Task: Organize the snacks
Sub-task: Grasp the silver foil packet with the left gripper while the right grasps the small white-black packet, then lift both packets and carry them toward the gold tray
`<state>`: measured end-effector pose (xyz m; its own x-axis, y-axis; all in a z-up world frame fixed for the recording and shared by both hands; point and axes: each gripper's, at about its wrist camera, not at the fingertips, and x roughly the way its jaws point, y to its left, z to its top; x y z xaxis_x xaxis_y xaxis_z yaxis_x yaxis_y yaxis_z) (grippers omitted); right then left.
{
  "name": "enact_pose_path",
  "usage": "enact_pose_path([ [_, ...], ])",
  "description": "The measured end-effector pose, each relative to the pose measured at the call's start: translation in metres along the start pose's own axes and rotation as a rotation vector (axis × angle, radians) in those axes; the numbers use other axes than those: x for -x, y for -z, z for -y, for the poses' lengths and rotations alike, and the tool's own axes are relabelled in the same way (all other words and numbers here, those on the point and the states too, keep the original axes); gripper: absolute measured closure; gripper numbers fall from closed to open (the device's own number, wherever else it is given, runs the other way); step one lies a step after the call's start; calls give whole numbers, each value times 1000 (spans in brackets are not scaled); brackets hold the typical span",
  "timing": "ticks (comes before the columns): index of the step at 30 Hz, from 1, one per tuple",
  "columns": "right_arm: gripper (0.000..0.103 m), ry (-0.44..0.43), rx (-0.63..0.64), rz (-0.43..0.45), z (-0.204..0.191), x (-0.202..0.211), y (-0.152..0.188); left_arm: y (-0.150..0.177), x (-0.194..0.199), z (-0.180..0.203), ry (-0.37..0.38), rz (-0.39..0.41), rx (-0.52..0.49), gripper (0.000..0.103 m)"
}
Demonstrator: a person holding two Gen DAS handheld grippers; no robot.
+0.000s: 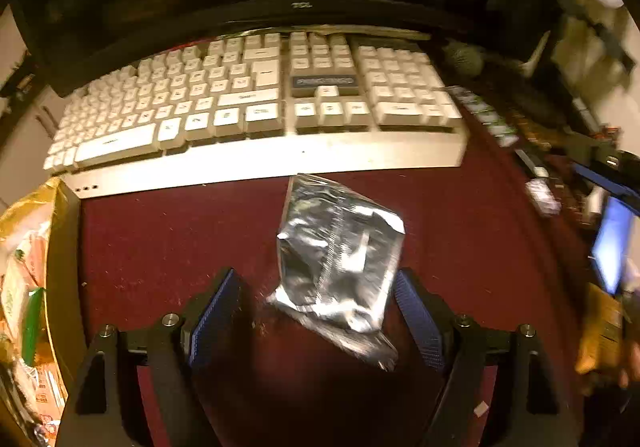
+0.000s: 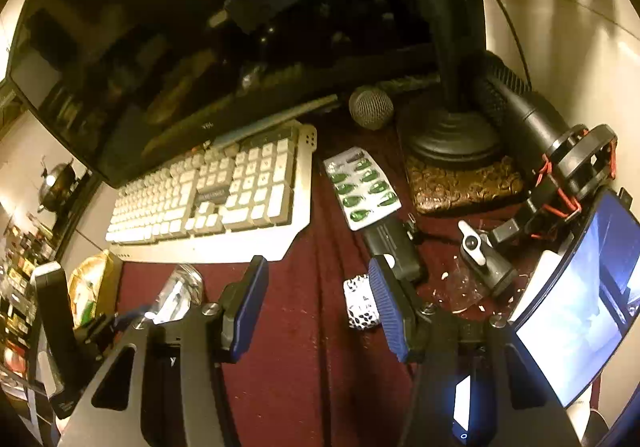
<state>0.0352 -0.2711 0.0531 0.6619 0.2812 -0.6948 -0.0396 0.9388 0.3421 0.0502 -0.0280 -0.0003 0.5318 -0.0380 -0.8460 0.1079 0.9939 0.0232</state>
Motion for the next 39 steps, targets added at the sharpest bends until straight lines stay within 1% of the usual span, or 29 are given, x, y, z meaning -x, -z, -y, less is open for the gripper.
enact_pose_path([
  [3,52,28,0,-20,2,-8,2,-1,-8,2,-8,19,11,20],
  [4,54,40,3,-32,2,-11,3,-1,-9,2,-10,35,14,20],
  [5,56,47,5,-38,3,-13,4,-1,-9,2,-8,47,16,27],
  [6,56,59,9,-46,3,-15,5,0,-8,2,-2,63,20,40],
  [9,56,94,18,-67,3,-21,8,3,-6,4,-13,90,26,41],
  [13,65,118,37,-98,2,-31,11,6,-2,0,3,117,47,41],
  [16,67,139,56,-124,-1,-38,13,5,3,-4,16,137,59,41],
  [18,74,159,70,-137,-2,-43,16,4,5,-7,21,151,73,41],
  [19,81,176,75,-142,0,-46,17,4,6,-9,21,157,79,41],
  [20,82,183,85,-137,0,-47,17,6,10,-12,21,160,83,41],
  [27,83,244,167,-141,-10,-48,21,5,19,-18,31,189,105,41],
  [29,84,238,159,-129,-11,-42,21,6,24,-20,26,208,111,41],
  [32,84,217,180,-61,-29,-22,14,7,30,-23,12,231,124,41],
  [35,84,141,194,-16,-53,-15,9,8,35,-24,-2,254,135,41],
  [36,84,109,204,-4,-66,-17,9,8,37,-24,-19,267,134,41],
  [39,84,61,225,20,-95,-28,11,9,43,-25,-72,303,136,41],
])
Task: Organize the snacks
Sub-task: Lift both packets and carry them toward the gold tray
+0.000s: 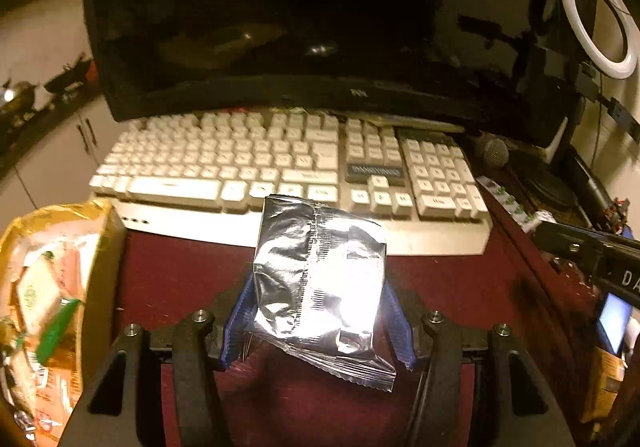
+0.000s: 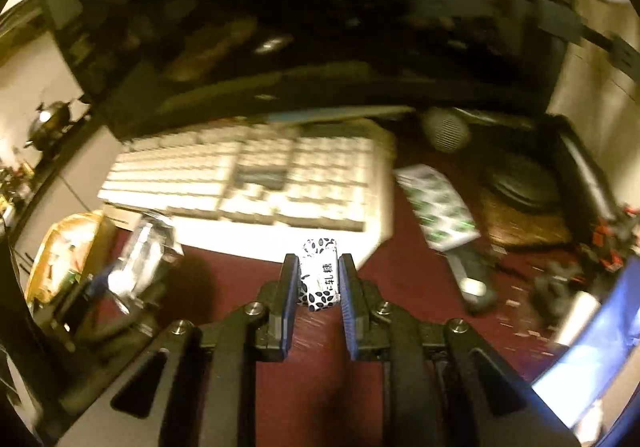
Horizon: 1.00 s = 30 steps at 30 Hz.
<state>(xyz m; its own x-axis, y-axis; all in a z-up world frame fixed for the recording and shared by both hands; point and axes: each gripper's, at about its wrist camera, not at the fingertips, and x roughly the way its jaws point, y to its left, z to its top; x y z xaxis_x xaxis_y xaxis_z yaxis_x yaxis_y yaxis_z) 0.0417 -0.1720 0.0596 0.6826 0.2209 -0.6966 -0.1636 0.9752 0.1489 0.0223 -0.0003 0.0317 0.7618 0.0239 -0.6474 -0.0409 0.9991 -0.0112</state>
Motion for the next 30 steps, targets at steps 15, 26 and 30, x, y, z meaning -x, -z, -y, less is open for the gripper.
enact_pose_path([
  [15,84,-72,28,64,-20,-15,9,-4,5,-5,-128,69,13,41],
  [26,84,-78,54,77,-24,-13,12,-4,6,-6,-160,81,10,41],
  [30,84,-77,54,77,-24,-13,12,-4,7,-5,-171,87,9,41],
])
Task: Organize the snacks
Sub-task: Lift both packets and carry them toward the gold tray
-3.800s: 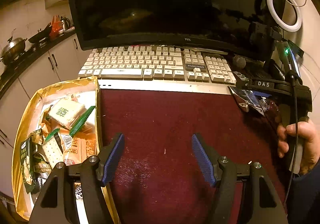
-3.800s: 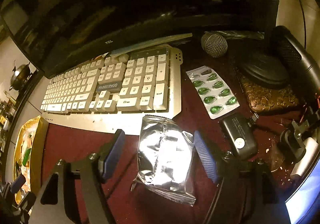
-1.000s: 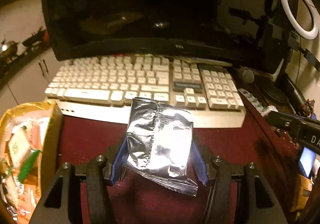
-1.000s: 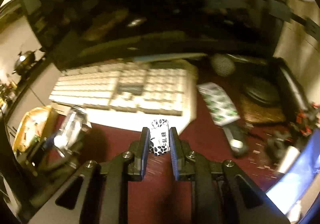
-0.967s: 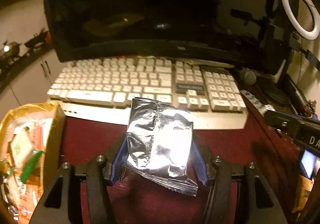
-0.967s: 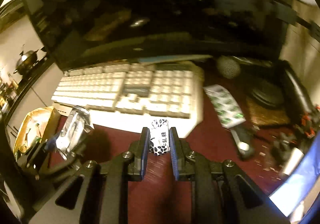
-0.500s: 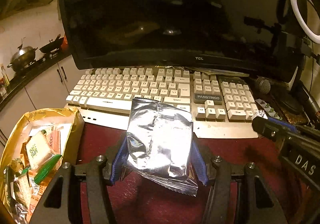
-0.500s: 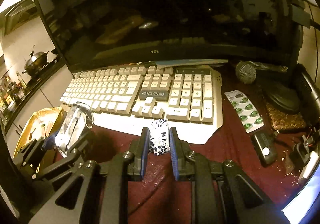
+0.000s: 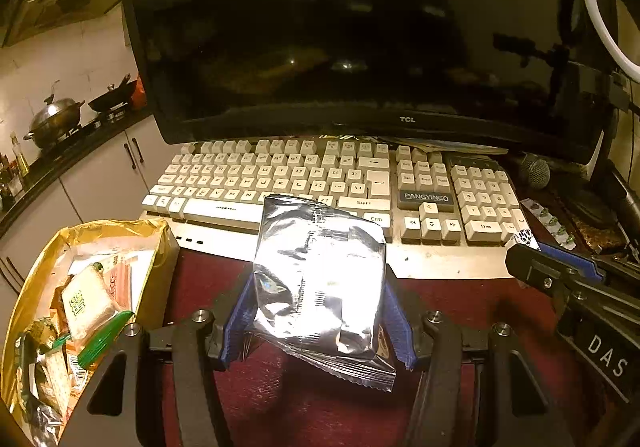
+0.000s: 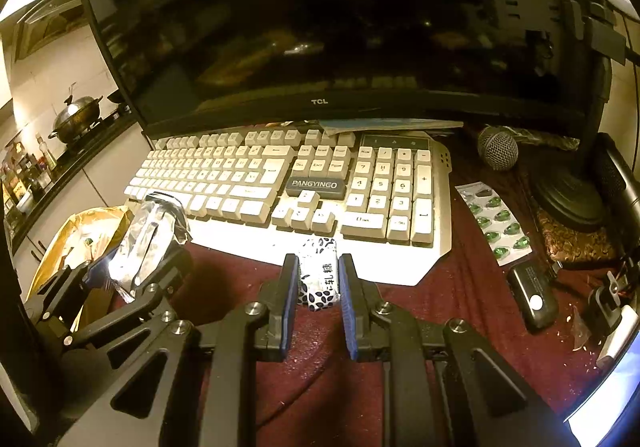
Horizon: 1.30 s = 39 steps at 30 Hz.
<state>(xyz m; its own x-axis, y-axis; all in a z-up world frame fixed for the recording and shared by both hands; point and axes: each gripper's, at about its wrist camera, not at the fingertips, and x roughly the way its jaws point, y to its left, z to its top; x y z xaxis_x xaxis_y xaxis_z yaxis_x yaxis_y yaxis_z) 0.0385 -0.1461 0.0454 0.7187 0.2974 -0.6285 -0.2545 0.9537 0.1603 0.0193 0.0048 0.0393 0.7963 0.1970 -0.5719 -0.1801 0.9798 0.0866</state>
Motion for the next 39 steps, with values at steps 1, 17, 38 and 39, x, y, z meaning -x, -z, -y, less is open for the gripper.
enact_pose_path([
  [1,84,1,0,3,0,0,0,0,0,0,-3,3,2,41],
  [17,84,2,19,12,-5,3,1,-2,2,0,-47,32,0,41],
  [38,84,61,42,64,-5,12,1,-6,32,-2,-41,76,22,41],
  [39,84,59,45,67,-7,13,1,-6,35,-3,-45,80,23,41],
])
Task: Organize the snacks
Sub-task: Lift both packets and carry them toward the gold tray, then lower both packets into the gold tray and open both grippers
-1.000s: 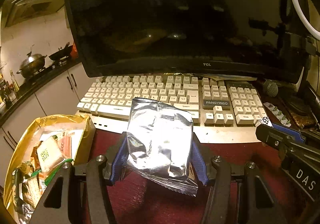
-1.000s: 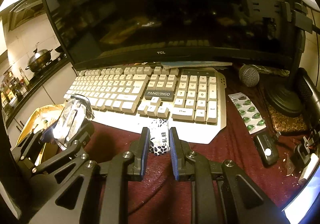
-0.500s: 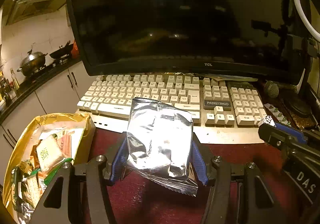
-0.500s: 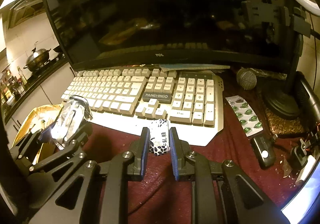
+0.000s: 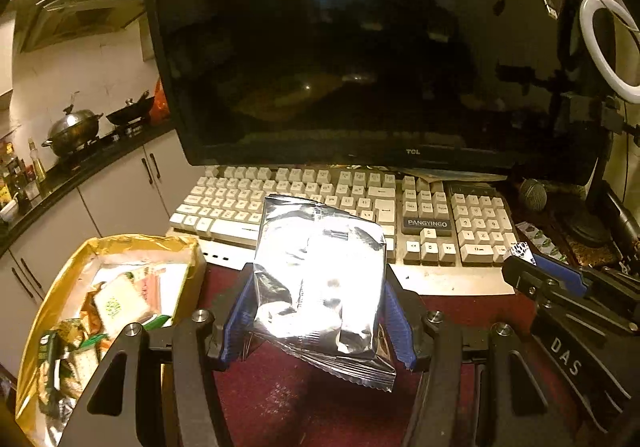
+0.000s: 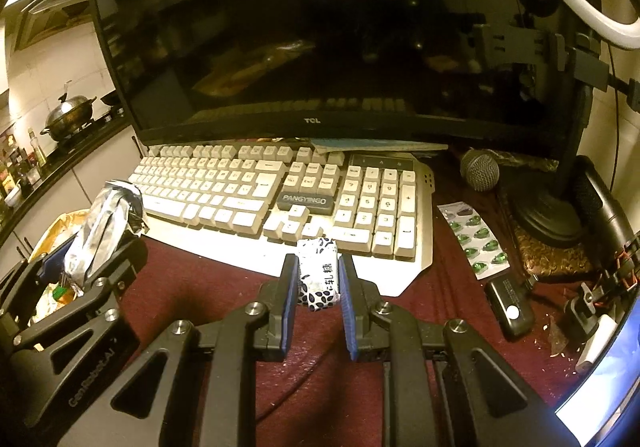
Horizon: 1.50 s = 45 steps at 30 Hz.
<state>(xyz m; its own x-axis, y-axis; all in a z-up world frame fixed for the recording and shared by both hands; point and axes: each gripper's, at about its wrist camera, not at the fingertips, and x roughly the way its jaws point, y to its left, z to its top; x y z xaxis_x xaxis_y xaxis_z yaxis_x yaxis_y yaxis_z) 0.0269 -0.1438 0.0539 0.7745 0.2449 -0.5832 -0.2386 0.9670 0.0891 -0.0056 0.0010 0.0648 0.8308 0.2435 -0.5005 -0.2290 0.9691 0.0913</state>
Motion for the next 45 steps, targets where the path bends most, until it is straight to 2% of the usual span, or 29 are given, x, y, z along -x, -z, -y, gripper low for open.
enact_pose_path([
  [15,84,52,77,21,-15,1,4,4,32,-19,-33,35,3,41],
  [22,84,88,126,12,-25,-6,8,9,44,-41,-35,45,17,41],
  [28,84,77,139,4,-34,-6,8,12,54,-68,-37,42,57,41],
  [35,84,-80,166,1,-66,6,6,18,61,-114,-65,33,103,41],
  [45,84,-361,219,-108,-144,8,8,45,54,-191,-182,-24,205,41],
])
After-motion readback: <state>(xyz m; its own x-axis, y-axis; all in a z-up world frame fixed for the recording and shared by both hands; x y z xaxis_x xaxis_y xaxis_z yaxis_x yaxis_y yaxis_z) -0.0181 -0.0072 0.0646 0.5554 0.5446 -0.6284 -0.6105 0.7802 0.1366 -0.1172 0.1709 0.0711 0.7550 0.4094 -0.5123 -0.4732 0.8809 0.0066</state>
